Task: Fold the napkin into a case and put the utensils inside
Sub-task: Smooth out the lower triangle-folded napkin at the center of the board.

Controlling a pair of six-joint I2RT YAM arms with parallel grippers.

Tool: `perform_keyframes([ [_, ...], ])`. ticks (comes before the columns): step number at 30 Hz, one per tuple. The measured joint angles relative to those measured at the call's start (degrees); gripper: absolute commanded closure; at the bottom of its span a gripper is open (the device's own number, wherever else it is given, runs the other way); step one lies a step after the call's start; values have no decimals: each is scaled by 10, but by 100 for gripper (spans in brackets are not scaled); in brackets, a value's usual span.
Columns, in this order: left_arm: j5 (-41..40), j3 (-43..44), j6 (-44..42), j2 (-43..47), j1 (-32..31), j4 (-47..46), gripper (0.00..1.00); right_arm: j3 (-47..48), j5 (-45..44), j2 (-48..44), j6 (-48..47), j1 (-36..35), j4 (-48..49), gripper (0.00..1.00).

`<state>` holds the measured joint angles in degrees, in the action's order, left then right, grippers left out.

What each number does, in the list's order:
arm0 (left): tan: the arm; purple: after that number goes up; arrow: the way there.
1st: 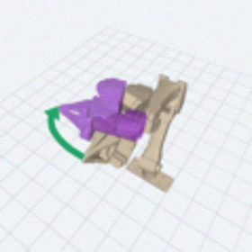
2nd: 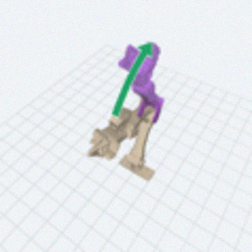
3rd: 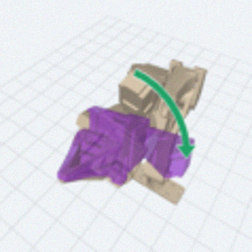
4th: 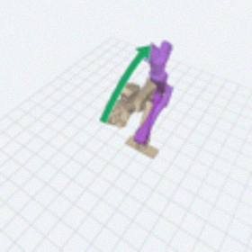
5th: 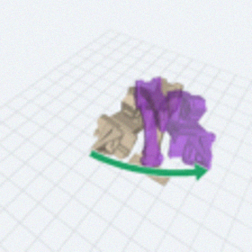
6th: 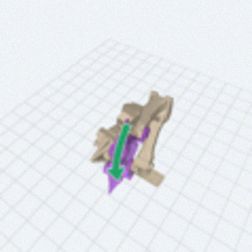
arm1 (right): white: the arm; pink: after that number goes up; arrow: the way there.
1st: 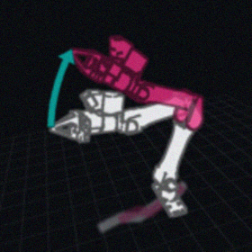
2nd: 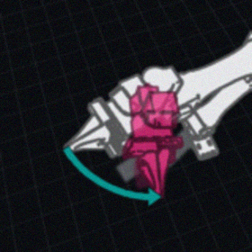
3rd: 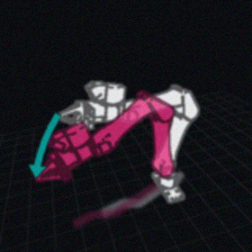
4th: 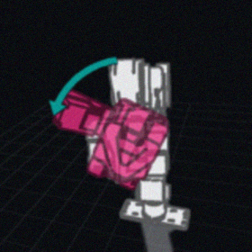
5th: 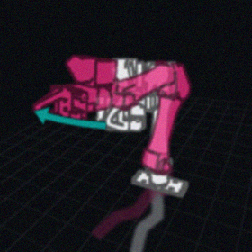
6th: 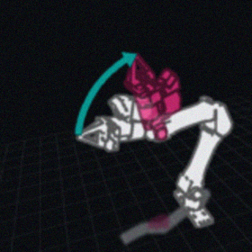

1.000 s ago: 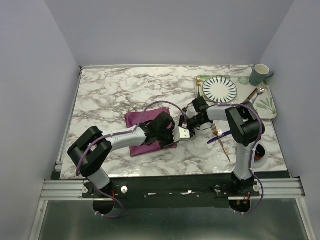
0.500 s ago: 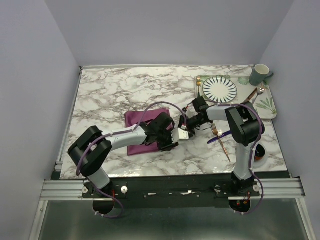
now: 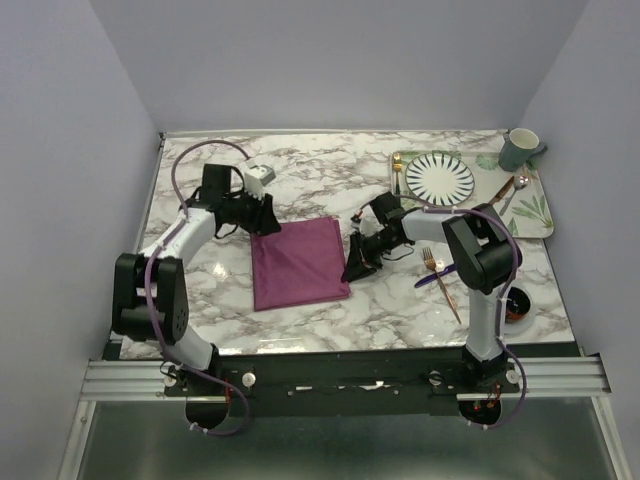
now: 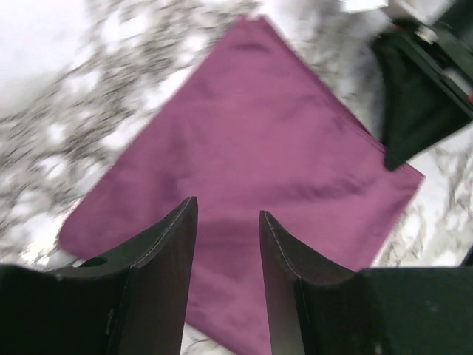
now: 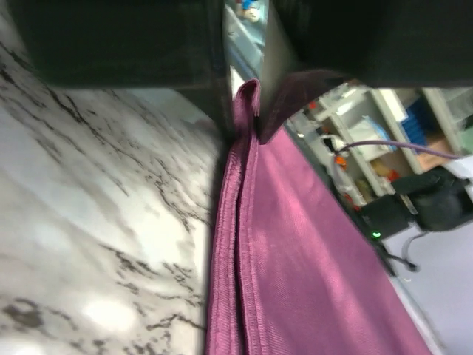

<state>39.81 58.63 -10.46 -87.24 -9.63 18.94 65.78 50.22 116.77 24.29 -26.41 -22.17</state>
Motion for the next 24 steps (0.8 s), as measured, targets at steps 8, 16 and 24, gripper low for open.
perform_keyframes([
  [8,24,37,129,-123,159,-4,36,52,-43,18,-65,-6,-71,99],
  [16,24,12,233,-127,170,-39,34,93,-78,26,-114,-10,-119,99],
  [24,-9,2,289,-151,170,-54,39,108,-93,28,-147,-17,-145,99],
])
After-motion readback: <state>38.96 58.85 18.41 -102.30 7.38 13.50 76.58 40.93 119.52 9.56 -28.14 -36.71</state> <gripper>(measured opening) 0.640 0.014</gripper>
